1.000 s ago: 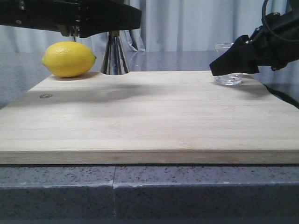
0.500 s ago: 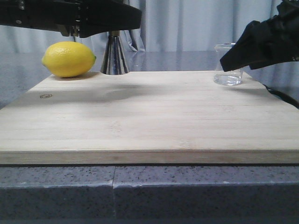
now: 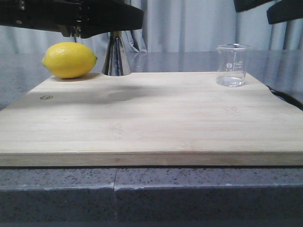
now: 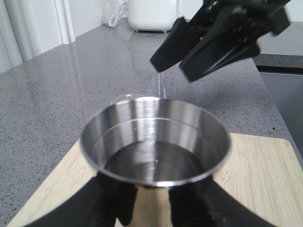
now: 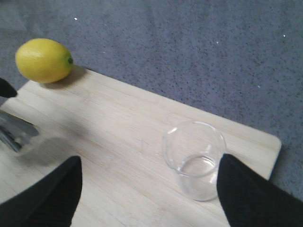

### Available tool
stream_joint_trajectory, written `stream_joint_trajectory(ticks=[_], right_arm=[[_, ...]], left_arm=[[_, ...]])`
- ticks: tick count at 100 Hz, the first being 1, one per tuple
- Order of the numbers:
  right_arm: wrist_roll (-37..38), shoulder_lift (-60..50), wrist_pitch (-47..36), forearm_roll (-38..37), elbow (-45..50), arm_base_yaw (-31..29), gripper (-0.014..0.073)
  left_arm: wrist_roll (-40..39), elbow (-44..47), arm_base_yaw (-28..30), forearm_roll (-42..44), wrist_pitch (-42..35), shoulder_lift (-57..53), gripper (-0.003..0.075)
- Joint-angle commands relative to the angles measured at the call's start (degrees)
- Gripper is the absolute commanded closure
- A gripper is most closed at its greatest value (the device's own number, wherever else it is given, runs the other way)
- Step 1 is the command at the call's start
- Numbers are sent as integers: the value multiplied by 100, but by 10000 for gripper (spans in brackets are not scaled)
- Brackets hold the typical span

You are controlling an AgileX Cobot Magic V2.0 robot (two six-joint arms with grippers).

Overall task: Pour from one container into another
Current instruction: 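Open the right gripper and raise it away from the beaker, then lower the jigger onto the board with the left gripper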

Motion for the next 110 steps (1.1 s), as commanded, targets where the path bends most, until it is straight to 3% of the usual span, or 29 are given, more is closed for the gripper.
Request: stream_joint_trajectory(ticks=[1,53,110], right_arm=[[151,-405,-171,-130,-105,-28,62],[151,-1865,-332,-130,-14,-28,62],[151,-1972,-204,-130,-14,-28,62]], left_arm=[[-57,-171,-49,-499,577,-288,472],[-57,-171,-49,-499,577,-288,472],[-57,-515,-28,-499,631,317,472]])
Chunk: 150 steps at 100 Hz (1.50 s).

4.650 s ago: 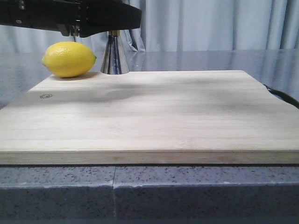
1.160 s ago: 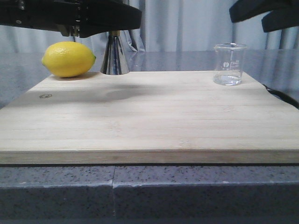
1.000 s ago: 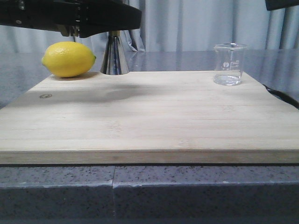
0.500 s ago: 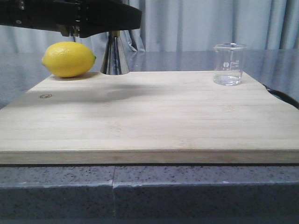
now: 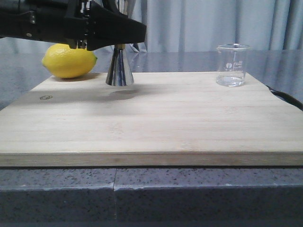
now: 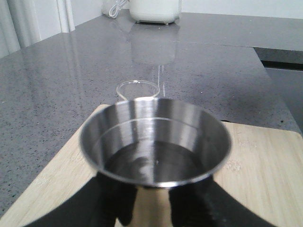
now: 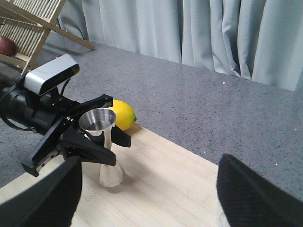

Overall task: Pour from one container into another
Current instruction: 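Lower the jigger onto the board with the left gripper, then open the left gripper and withdraw it from the jigger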

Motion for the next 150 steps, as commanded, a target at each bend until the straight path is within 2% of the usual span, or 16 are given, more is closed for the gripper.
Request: stream_joint_trajectory(ticks=[1,63,70,101,108,122,136,150], right_arm=[[-17,-81,221,-130,-122,-28,62],[-17,-81,589,-130,-122,-28,62],[-17,-81,589,-130,-122,-28,62],[-17,-81,578,-130,-122,-28,62],[-17,-81,578,-130,-122,-28,62],[-17,-81,578,-130,-122,-28,62],[-17,-81,578,-130,-122,-28,62],[-17,-69,578,-130,-122,-28,62]], left_arm=[[-47,-290,-28,-513,631,-114,472],[-47,-439,-28,-513,618,205,452],[-47,-439,-28,-513,629,205,416],[-47,-439,-28,-482,560,181,150],[-95,-439,-28,-359,365,82,112],[-740,-448,-28,359,-619,-303,109],[-1554,-448,-28,1255,-1104,-809,109],[-2997,-554,-28,2492,-1470,-1448,110]])
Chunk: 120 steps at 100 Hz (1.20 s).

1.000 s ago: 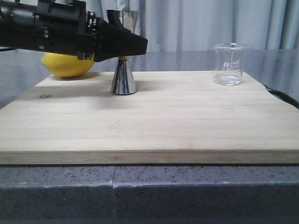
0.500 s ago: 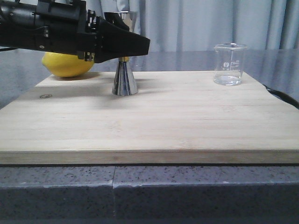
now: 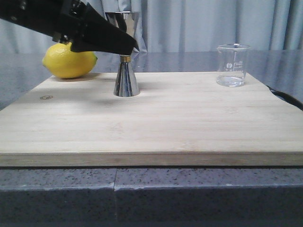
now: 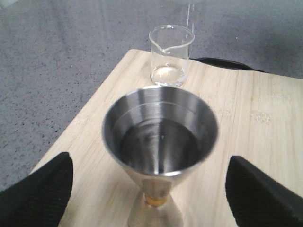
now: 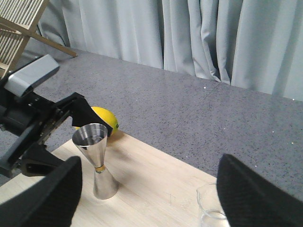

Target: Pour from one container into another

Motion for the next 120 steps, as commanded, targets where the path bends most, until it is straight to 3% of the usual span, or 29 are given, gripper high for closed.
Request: stream_joint_trajectory(ticks=[1,12,34,71,85,103,120], right_arm=[[-17,-69,181,-130,-122,-28,62],[22,-69,181,-130,-122,-28,62],[823,-81,416,-130,-122,-28,62],[1721,-81,606,-130,-122,-28,62],[1991,-81,682,-130,-108,-28,62],[2251,-138,747,-130,6,-28,62],[2251,-526,1813,-130,188,-28,62]], left_arm=[[-1199,-283,-28,656,-75,-654,110],[-2729,-489,-28,2024,-173,-1245,110],[-5522,-842,-28,4511,-182,-2509,125],[-9595,-331,-28,7308,-88,-4182,174],[-10437,271,-28,7694,-350,-4750,175],[-10813,1035,-28,7708,-817,-5433,175],[-10842,1541,-28,7708,-1187,-5771,175]])
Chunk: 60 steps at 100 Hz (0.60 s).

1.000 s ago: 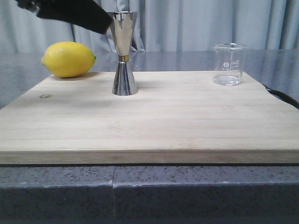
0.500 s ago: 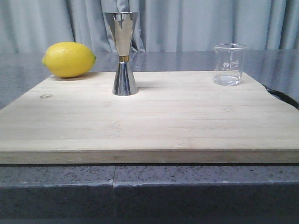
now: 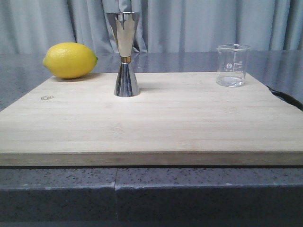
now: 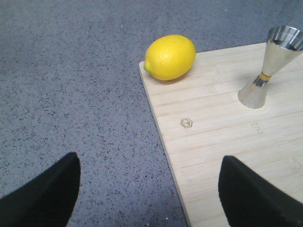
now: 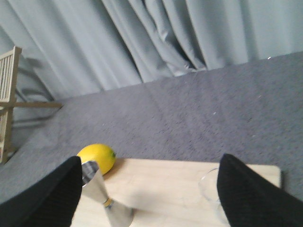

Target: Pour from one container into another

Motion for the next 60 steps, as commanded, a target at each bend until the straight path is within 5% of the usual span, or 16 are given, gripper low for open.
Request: stream_joint_trajectory(ticks=[1,35,60], right_arm=[[7,-256,834,-130,-94,-28,62],[-4,-445,1973,-127,-81,-28,79],[-13,-444,1981,-127,-81,-28,427]], left_arm=[[-93,42,-28,-6,-649,-99,175],[-131,79,-28,-6,-1133,-89,215],[-131,79,-28,-6,-1335,-89,511]])
